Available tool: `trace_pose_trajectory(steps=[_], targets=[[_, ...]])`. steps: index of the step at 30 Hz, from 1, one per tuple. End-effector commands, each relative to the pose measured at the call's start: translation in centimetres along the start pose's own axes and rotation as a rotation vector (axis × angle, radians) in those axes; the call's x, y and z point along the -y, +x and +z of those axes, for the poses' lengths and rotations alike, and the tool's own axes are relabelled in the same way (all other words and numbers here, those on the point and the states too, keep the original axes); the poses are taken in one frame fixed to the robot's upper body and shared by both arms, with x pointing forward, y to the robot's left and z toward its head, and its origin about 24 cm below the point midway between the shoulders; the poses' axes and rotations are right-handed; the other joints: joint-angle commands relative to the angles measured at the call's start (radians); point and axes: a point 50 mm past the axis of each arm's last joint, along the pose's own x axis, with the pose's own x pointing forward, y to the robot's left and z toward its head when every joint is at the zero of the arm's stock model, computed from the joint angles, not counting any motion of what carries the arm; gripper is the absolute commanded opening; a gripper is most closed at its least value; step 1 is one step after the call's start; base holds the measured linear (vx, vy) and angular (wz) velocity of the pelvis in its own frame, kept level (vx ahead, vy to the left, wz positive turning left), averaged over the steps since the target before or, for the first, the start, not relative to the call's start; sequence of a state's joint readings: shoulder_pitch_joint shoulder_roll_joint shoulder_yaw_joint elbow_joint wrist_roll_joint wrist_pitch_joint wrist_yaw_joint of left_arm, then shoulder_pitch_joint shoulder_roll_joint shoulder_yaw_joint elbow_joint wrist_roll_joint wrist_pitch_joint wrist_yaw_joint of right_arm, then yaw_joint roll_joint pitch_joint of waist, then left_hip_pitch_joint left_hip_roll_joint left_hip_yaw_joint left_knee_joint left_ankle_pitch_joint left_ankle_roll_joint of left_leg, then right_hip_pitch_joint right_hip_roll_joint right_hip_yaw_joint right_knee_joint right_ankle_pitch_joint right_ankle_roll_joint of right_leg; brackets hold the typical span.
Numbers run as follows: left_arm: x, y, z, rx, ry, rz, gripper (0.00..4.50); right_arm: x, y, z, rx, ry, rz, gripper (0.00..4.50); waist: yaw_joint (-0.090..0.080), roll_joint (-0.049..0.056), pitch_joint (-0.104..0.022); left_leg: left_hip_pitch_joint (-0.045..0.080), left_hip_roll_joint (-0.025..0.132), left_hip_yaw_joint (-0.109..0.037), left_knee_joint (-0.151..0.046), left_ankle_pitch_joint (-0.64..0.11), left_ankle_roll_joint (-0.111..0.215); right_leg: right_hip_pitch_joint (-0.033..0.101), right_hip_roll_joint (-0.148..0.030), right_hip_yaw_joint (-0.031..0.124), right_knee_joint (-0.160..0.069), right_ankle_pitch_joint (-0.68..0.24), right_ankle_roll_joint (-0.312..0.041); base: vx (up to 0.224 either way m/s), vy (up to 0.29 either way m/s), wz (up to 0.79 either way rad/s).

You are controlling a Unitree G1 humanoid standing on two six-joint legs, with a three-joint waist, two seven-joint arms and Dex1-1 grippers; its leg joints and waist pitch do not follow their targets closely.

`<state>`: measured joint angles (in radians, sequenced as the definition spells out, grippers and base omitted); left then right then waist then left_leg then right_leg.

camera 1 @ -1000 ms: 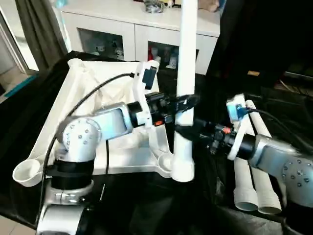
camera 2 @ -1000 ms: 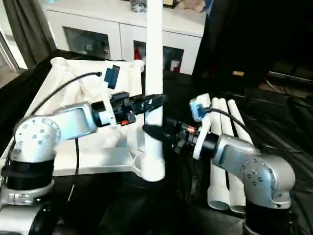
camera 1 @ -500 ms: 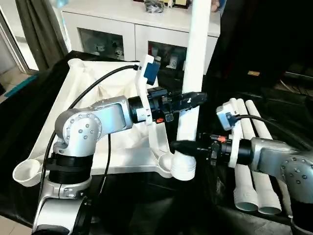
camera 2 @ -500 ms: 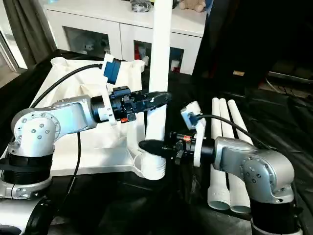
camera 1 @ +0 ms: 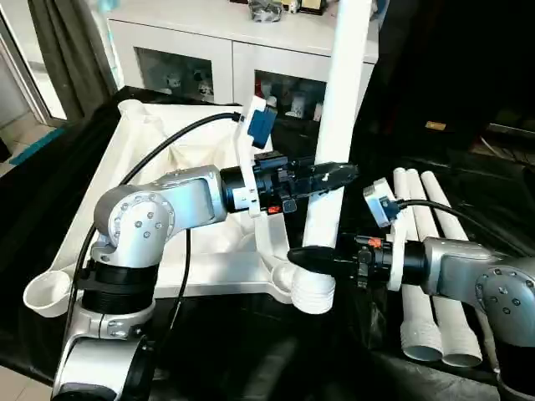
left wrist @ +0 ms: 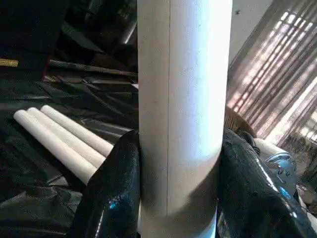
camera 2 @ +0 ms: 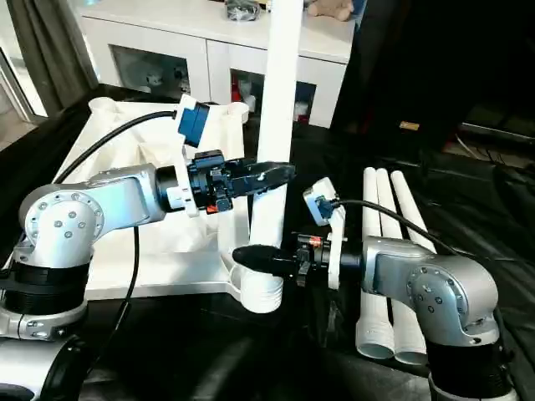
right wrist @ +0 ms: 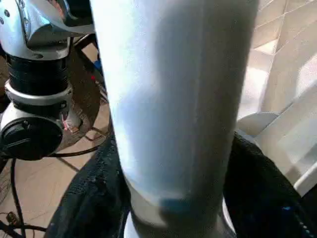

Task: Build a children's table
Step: Pick table leg

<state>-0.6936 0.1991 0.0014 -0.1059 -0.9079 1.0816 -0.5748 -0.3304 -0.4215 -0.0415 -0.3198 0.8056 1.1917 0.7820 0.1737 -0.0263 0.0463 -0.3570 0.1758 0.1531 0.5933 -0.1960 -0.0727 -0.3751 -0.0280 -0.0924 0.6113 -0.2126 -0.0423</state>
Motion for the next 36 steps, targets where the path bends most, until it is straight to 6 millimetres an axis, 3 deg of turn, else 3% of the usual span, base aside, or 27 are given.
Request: trace_pose_trajectory(steps=[1, 7, 20, 21, 27, 36], targets=[[0.7, 0.3, 0.6, 0.018, 0.026, -0.046, 1.83, 0.3, -0.3, 0.0, -0.016, 0.006, -0.028, 2.21, 0.004, -0.003, -0.060, 0.000, 0.058, -0.017, -0.059, -0.028, 0.006, 0.056, -0.122, 0.072, -0.076, -0.155, -0.040, 0.000, 0.000, 0.00], [0.5, 0.2, 0.8, 0.027, 0.027, -0.039, 1.82, 0.3, -0.2, -0.2, -0.022, 0.014, -0.025, 1.95, 0.004, -0.003, -0.061, -0.001, 0.058, -0.018, -0.059, -0.022, 0.006, 0.056, -0.122, 0.072, -0.075, -0.149, -0.041, 0.000, 0.000, 0.00], [1.0, 0.2, 1.0, 0.042, 0.081, -0.062, 1.82, 0.4, 0.1, 0.0, -0.017, 0.010, -0.015, 1.93, 0.007, -0.006, -0.060, -0.002, 0.057, -0.016, -0.059, -0.023, 0.007, 0.057, -0.123, 0.072, -0.075, -0.160, -0.040, 0.000, 0.000, 0.00], [1.0, 0.2, 1.0, 0.043, 0.081, -0.061, 2.17, 0.4, 0.1, 0.0, -0.017, 0.009, -0.014, 1.93, 0.006, -0.006, -0.060, -0.002, 0.057, -0.017, -0.059, -0.023, 0.007, 0.057, -0.124, 0.072, -0.076, -0.160, -0.039, 0.000, 0.000, 0.00], [0.8, -0.5, 2.2, 0.198, 0.001, -0.048, 2.85, 0.6, 0.5, 0.3, 0.045, 0.004, -0.011, 1.91, 0.008, -0.009, -0.062, -0.007, 0.056, -0.016, -0.056, -0.011, 0.011, 0.058, -0.126, 0.070, -0.072, -0.134, -0.062, 0.000, 0.000, 0.00], [-0.4, -2.2, 3.1, 0.511, -0.065, 0.036, 3.03, 0.9, 0.5, 1.0, 0.187, 0.003, -0.043, 1.91, 0.019, -0.015, -0.060, -0.004, 0.060, -0.016, -0.058, -0.023, 0.009, 0.055, -0.128, 0.071, -0.074, -0.153, -0.049, 0.000, 0.000, 0.00]])
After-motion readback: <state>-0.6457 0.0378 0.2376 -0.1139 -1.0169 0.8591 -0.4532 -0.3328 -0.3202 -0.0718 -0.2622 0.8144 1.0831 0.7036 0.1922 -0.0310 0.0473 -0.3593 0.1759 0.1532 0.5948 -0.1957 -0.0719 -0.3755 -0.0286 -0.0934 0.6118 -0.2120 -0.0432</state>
